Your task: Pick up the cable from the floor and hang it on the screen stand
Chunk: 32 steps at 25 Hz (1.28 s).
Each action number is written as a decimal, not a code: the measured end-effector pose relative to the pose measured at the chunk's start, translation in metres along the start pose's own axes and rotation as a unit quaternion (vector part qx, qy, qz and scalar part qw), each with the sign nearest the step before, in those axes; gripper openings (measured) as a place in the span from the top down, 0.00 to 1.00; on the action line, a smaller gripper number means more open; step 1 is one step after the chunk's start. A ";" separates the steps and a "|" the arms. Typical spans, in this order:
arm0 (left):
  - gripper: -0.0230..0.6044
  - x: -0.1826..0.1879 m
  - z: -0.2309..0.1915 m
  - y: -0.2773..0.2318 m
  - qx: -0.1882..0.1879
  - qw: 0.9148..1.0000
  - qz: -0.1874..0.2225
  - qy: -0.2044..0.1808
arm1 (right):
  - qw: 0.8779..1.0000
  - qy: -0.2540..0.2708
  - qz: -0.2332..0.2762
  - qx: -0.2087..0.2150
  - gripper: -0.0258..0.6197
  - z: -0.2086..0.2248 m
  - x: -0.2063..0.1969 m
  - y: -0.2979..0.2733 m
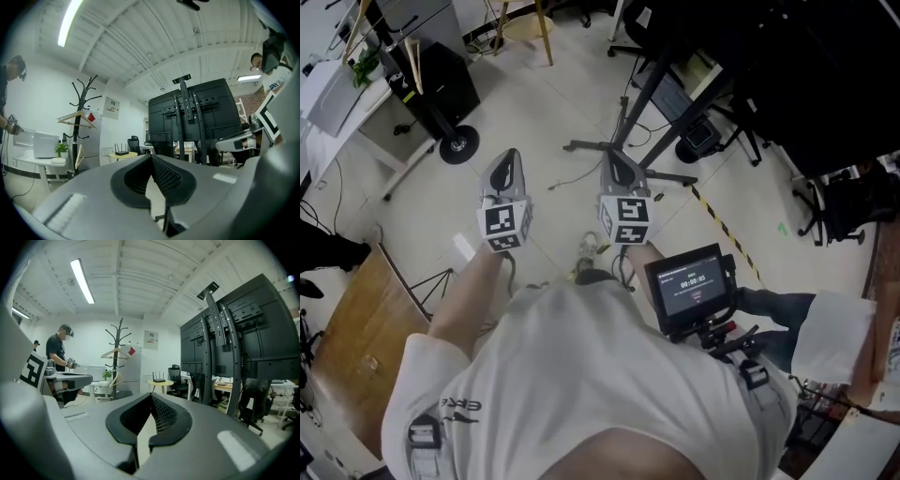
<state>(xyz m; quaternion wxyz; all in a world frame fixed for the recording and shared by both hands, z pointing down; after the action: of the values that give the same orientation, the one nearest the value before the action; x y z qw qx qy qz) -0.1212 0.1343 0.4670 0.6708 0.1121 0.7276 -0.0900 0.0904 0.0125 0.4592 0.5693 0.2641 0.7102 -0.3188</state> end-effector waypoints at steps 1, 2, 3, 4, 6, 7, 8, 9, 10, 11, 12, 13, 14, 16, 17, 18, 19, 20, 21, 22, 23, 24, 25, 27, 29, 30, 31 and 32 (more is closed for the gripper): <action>0.96 -0.004 -0.003 -0.015 0.004 1.000 -0.004 0.001 | 1.000 -0.003 0.000 0.001 0.94 0.007 -0.001 -0.015; 0.96 -0.007 -0.006 -0.033 0.009 1.000 -0.009 0.003 | 1.000 -0.006 -0.001 0.001 0.94 0.016 -0.001 -0.033; 0.96 -0.009 -0.008 -0.050 0.014 1.000 -0.014 0.005 | 1.000 -0.009 -0.003 0.002 0.94 0.025 -0.002 -0.050; 0.96 -0.009 -0.009 -0.065 0.017 1.000 -0.016 0.006 | 1.000 -0.011 -0.004 0.004 0.94 0.034 -0.001 -0.065; 0.96 -0.010 -0.009 -0.092 0.020 1.000 -0.020 0.005 | 1.000 -0.009 -0.003 0.010 0.94 0.050 0.002 -0.091; 0.96 -0.011 -0.009 -0.106 0.023 0.999 -0.021 0.005 | 1.000 -0.007 -0.002 0.014 0.94 0.059 0.003 -0.103; 0.96 -0.012 -0.010 -0.121 0.028 0.999 -0.023 0.007 | 1.000 -0.007 -0.002 0.017 0.94 0.067 0.004 -0.116; 0.96 -0.013 -0.010 -0.136 0.033 0.999 -0.026 0.010 | 1.000 -0.008 -0.003 0.019 0.94 0.076 0.004 -0.128; 0.96 -0.014 -0.009 -0.150 0.037 0.999 -0.030 0.012 | 1.000 -0.009 -0.006 0.021 0.94 0.085 0.002 -0.140; 0.96 -0.016 -0.008 -0.162 0.040 0.999 -0.034 0.014 | 1.000 -0.010 -0.010 0.023 0.94 0.094 0.000 -0.150; 0.96 -0.019 -0.006 -0.173 0.042 0.998 -0.037 0.014 | 0.999 -0.011 -0.015 0.026 0.94 0.101 -0.004 -0.160; 0.96 -0.021 -0.005 -0.182 0.043 0.998 -0.039 0.011 | 0.999 -0.011 -0.020 0.031 0.94 0.107 -0.008 -0.170; 0.96 -0.025 -0.005 -0.190 0.046 0.998 -0.043 0.008 | 0.999 -0.009 -0.024 0.037 0.94 0.112 -0.011 -0.179; 0.96 -0.033 -0.006 -0.203 0.055 0.997 -0.059 0.010 | 0.998 -0.004 -0.032 0.047 0.94 0.120 -0.017 -0.197; 0.96 -0.037 -0.008 -0.209 0.058 0.996 -0.067 0.013 | 0.998 -0.003 -0.037 0.050 0.94 0.123 -0.019 -0.205; 0.96 -0.041 -0.010 -0.214 0.060 0.996 -0.072 0.013 | 0.998 -0.004 -0.042 0.051 0.94 0.126 -0.023 -0.212; 0.96 -0.046 -0.013 -0.219 0.060 0.995 -0.075 0.013 | 0.998 -0.005 -0.047 0.052 0.94 0.127 -0.027 -0.218; 0.96 -0.052 -0.016 -0.223 0.060 0.995 -0.079 0.013 | 0.997 -0.005 -0.054 0.053 0.94 0.126 -0.032 -0.224; 0.96 -0.058 -0.020 -0.228 0.058 0.995 -0.084 0.013 | 0.997 -0.005 -0.061 0.055 0.94 0.125 -0.037 -0.230; 0.96 -0.064 -0.024 -0.232 0.056 0.994 -0.092 0.012 | 0.996 -0.003 -0.069 0.056 0.94 0.123 -0.042 -0.236; 0.96 -0.072 -0.028 -0.237 0.053 0.993 -0.102 0.012 | 0.995 0.000 -0.077 0.057 0.94 0.121 -0.047 -0.243; 0.96 -0.081 -0.034 -0.242 0.052 0.992 -0.115 0.012 | 0.995 0.003 -0.083 0.058 0.94 0.118 -0.053 -0.250; 0.96 -0.090 -0.038 -0.247 0.049 0.991 -0.124 0.012 | 0.994 0.004 -0.090 0.057 0.94 0.116 -0.059 -0.258; 0.96 -0.105 -0.044 -0.258 0.041 0.990 -0.132 0.003 | 0.993 0.003 -0.102 0.057 0.94 0.112 -0.076 -0.270; 0.96 -0.127 -0.047 -0.264 0.037 0.988 -0.149 -0.002 | 0.991 0.000 -0.118 0.058 0.94 0.110 -0.098 -0.278; 0.96 -0.142 -0.049 -0.266 0.036 0.986 -0.164 0.000 | 0.990 -0.001 -0.125 0.059 0.94 0.109 -0.111 -0.281; 0.96 -0.159 -0.052 -0.266 0.035 0.983 -0.179 0.003 | 0.989 -0.003 -0.133 0.060 0.94 0.107 -0.124 -0.285; 0.96 -0.176 -0.054 -0.268 0.032 0.981 -0.190 0.005 | 0.988 -0.005 -0.140 0.063 0.94 0.105 -0.138 -0.289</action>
<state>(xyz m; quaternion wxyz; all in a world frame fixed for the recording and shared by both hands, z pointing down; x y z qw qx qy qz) -0.2356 -0.1149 0.6420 0.6341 -0.0065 0.7354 -0.2389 -0.0263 -0.2584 0.6226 0.5052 0.1957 0.7159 -0.4404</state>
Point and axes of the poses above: the fingertips, and each gripper's own axes: y backward along the fingers, z to its right, x out of its top, the point moved 8 cm from there along y, backward along the fingers, and after that the axes turned 6 degrees about y, right-handed, at the moved point
